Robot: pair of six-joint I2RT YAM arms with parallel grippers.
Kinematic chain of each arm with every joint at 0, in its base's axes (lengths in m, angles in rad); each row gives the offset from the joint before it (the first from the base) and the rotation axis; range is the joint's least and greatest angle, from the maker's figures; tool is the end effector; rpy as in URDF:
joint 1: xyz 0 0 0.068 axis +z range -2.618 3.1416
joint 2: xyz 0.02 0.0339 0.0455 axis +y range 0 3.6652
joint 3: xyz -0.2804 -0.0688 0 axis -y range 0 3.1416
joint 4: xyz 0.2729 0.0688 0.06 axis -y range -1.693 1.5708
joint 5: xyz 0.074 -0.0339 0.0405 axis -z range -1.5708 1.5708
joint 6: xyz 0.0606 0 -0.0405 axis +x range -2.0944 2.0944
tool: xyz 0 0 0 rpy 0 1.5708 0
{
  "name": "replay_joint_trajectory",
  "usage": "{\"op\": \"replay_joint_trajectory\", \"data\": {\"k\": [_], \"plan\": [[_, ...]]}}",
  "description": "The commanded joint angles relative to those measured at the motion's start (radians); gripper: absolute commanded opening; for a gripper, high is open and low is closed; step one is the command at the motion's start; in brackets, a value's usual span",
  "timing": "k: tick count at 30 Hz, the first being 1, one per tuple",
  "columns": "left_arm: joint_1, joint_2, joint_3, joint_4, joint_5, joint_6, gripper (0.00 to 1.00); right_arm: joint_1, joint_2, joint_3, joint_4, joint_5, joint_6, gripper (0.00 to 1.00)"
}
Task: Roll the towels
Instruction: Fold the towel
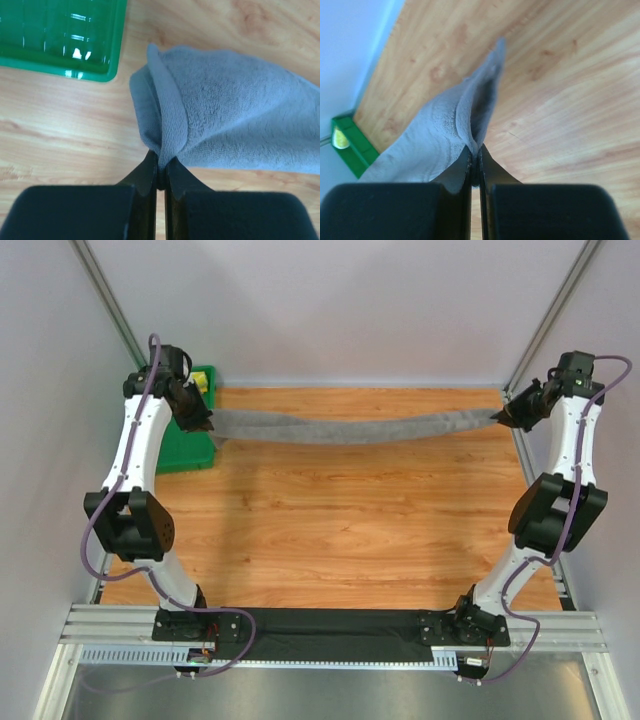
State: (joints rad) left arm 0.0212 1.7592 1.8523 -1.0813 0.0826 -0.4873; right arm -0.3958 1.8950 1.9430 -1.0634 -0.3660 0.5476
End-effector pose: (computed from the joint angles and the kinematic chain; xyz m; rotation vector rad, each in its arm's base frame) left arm 0.4126 0.0037 0.3618 -0.6178 2.5042 -0.2823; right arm 0.4216 -0.1527 0.3414 1.0459 2.3485 0.5293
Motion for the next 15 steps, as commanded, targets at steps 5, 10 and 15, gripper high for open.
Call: {"op": "replay_joint_trajectory", "data": {"k": [5,10,15], "plan": [[0.002,-0.308,-0.557,0.17,0.034,-0.017,0.0,-0.037,-0.229,-0.62,0.239,0.044,-0.021,0.0],[0.0,-0.334,-0.887,0.215,0.072,-0.023,0.27,-0.064,-0.195,-0.805,0.31,0.124,-0.002,0.0],[0.002,-0.432,-0.982,0.215,0.089,-0.036,0.55,-0.087,-0.189,-0.819,0.316,0.133,0.002,0.0]]}}
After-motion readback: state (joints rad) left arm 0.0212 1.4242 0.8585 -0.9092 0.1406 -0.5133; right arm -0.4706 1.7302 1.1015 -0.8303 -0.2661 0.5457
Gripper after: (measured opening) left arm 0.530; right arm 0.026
